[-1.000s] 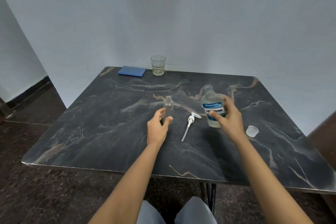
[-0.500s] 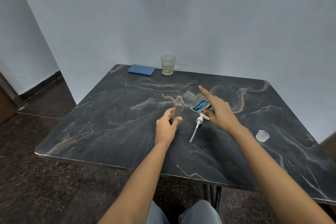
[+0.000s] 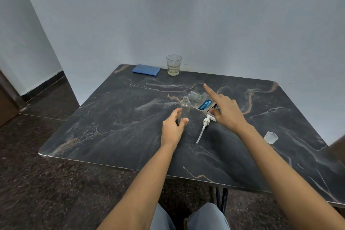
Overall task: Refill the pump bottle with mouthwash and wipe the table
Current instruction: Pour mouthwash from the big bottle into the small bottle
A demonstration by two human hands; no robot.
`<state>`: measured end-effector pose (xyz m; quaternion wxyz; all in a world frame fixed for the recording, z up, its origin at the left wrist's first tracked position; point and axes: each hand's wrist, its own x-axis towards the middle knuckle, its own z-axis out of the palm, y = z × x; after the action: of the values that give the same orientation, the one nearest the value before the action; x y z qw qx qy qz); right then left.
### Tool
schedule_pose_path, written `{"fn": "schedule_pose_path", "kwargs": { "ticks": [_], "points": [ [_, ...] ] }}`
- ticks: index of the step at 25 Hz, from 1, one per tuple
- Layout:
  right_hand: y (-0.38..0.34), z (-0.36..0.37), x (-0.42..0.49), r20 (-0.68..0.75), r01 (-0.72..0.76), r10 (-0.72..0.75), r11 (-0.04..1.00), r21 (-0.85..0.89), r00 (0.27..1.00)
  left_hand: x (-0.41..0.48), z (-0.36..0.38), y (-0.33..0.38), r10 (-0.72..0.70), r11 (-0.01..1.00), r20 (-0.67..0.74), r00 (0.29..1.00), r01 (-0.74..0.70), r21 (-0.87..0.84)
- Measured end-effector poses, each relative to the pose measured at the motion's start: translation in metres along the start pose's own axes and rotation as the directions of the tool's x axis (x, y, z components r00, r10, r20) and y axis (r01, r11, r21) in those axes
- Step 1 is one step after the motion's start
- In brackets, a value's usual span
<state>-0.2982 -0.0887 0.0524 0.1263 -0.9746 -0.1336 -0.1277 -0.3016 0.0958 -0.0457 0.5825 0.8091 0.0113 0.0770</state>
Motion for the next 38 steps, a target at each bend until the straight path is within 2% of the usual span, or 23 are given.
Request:
{"fn": "schedule_pose_path", "kwargs": {
  "ticks": [9,38],
  "points": [
    [-0.003,-0.016,0.008,-0.032,0.052,-0.060,0.976,-0.214,0.998,0.001,0.000,-0.002,0.001,1.000,0.002,1.000,-0.001,-0.006],
    [-0.004,-0.029,0.015,-0.014,0.108,-0.118,0.949,-0.295,0.993,-0.002,-0.001,0.000,-0.008,1.000,0.001,1.000,0.008,-0.002]
  ]
}}
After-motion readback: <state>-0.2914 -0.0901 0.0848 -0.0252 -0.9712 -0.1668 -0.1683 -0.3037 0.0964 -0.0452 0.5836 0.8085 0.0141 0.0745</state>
